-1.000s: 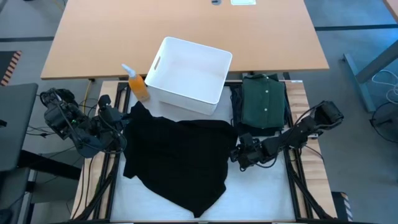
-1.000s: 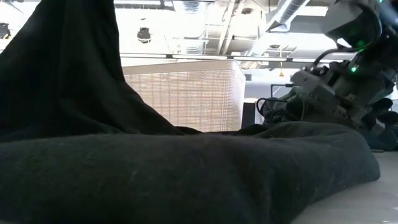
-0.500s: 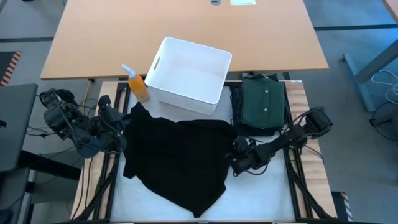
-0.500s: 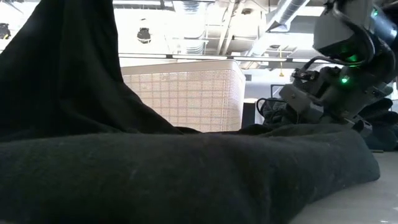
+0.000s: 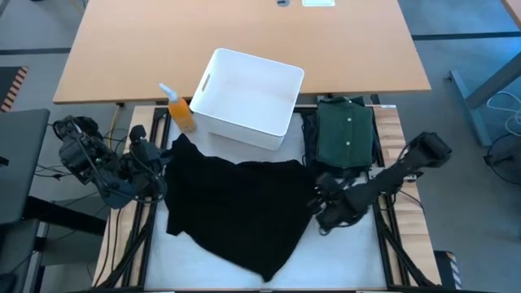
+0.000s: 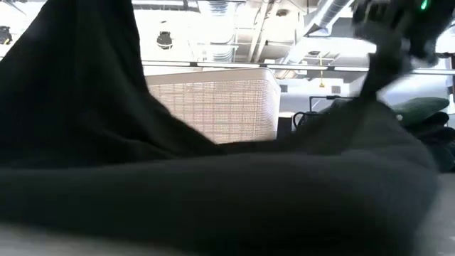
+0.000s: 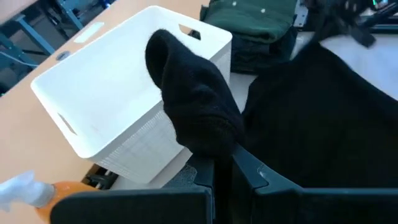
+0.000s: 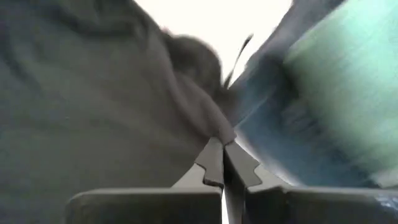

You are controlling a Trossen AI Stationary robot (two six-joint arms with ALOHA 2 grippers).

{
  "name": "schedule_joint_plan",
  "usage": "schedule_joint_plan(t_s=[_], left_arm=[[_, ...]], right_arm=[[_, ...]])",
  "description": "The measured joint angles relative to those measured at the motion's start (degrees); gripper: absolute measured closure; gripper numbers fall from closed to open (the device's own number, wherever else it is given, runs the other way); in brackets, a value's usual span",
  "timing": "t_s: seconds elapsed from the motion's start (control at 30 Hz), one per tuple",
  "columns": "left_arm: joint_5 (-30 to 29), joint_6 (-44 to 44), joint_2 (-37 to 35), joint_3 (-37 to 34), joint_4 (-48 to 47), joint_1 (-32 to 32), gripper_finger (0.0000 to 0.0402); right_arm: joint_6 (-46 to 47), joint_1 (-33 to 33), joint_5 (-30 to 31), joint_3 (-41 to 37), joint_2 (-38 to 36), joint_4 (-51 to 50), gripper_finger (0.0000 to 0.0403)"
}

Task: Fold laundry
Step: Fold the black shirt

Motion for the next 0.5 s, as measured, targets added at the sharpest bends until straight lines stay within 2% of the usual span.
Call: schedule_joint_plan(t_s=[0.13, 0.23, 0.4, 0.5], left_arm=[[-3.53, -0.05, -0.01, 0.00, 2.09, -1.63, 0.0401], [-5.56, 0.30, 0.01, 0.00, 6.42, -3.04, 0.0401], [-4.09, 6.40, 1.85, 0.00, 17.64, -5.88, 0.0401], [2.59, 9.57, 3.15, -0.04, 24.32, -7.98, 0.0401]], right_arm=[[0.89, 2.73, 10.50, 4.24, -6.27, -8.58, 0.0389], [-0.80, 3.70, 15.08, 5.86, -10.06, -8.63, 0.0389], [-10.26, 4.27, 16.62, 8.45, -14.75, -4.01, 0.0389], [-16.46, 6.37, 16.34, 10.64, -16.95, -0.66, 0.0389]])
